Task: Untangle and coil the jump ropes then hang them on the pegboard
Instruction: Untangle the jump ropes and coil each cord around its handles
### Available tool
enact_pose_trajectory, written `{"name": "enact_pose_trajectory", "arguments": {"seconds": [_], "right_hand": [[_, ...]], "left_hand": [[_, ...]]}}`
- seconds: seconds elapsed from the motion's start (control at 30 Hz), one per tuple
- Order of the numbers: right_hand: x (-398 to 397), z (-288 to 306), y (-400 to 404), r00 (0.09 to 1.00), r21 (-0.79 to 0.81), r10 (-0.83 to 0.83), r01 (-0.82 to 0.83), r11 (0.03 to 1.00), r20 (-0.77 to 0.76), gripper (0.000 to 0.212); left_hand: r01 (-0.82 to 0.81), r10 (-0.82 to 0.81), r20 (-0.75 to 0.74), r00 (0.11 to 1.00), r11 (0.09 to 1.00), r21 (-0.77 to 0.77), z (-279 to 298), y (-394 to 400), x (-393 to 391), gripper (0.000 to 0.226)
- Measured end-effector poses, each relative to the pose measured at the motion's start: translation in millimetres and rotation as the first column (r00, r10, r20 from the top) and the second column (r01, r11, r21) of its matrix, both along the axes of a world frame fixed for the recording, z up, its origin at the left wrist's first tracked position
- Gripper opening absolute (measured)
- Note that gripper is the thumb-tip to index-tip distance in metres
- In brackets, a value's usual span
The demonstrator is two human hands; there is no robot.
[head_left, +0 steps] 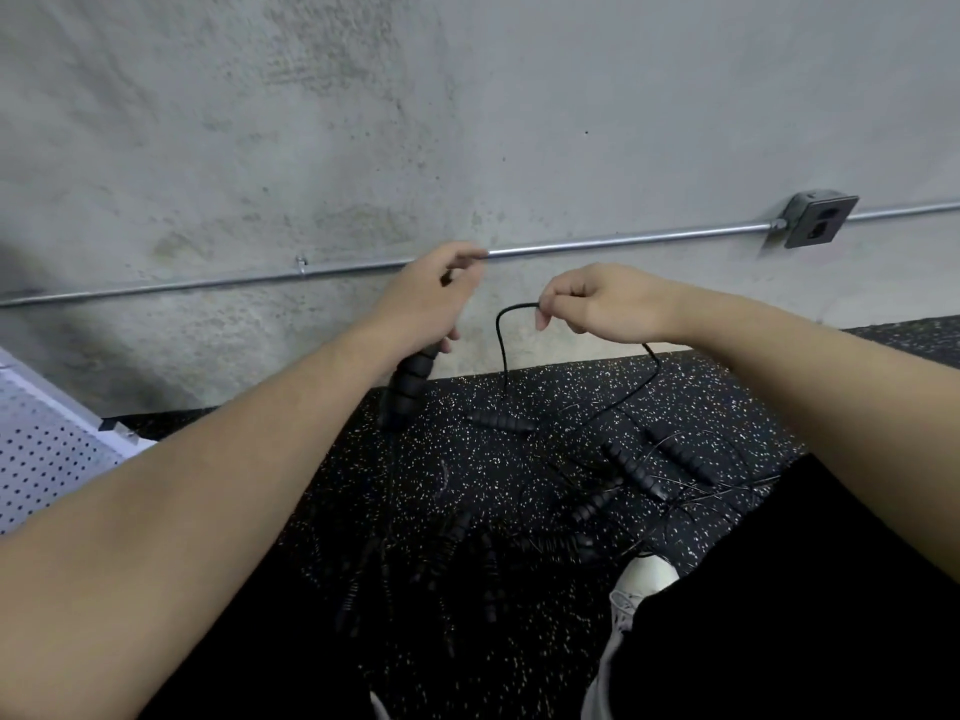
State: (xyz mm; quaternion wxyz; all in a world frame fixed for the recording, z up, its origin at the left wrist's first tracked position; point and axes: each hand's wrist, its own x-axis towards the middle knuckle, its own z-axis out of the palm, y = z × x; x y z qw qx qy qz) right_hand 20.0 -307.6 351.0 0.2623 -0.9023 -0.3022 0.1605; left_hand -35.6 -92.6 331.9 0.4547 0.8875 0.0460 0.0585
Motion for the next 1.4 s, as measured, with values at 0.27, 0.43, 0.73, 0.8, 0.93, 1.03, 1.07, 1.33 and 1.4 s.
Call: {"name": "enact_pose_trajectory", "arguments": {"seconds": [0.27,0.43,0.73,0.8,0.93,1.03,1.07,1.33,1.4], "right_hand": [[6.5,-15.1,0.5,0.992,0.194,-0.026,0.050,0.980,-0.125,0.028],[20.9,-27.1,-9.2,0.959,0.206,-0.012,0.073,0.976,-0.282,0.033],[43.2,-35.6,-18.3,0.966,0.131,-0.127,0.159,0.979,-0.224,0.031],[43.2,-34.3,-15.0,0.975,0.109,-0.120,0.142,0.984,-0.185,0.031],[41.5,-37.3,-5.5,0.981,0.073,-0.059,0.074,0.995,-0.185,0.023],[43.5,-38.7,4.0,0.986,0.154,-0.083,0.104,0.983,-0.142,0.021],[43.3,-38.2,6.2,0.990,0.160,-0.080,0.099,0.982,-0.119,0.019],[45.5,-39.9,-4.0,0.984,0.119,-0.054,0.075,0.990,-0.171,0.010],[46.7,-42.4,-7.6,0.980,0.110,-0.063,0.085,0.990,-0.189,0.013]], "left_hand": [[0.221,-0.202,-0.090,0.975,0.923,0.315,-14.2,-24.3,-3.1,0.028],[-0.035,0.039,-0.024,0.999,0.989,0.143,-20.6,-0.2,15.8,0.024],[-0.266,0.236,-0.178,0.955,0.949,-0.171,-40.0,32.0,40.8,0.019],[-0.168,0.152,-0.136,0.979,0.979,-0.116,-40.4,25.1,39.0,0.029],[0.124,-0.121,-0.042,0.992,0.990,0.067,-35.5,-1.9,34.4,0.042],[0.293,-0.287,-0.058,0.956,0.924,0.245,-38.0,-16.0,31.0,0.020],[0.314,-0.307,-0.072,0.949,0.904,0.291,-39.7,-16.7,30.8,0.009],[0.146,-0.143,-0.034,0.989,0.973,0.177,-37.0,-1.0,35.0,0.019],[0.081,-0.080,-0.009,0.997,0.988,0.134,-37.2,6.6,38.8,0.018]]}}
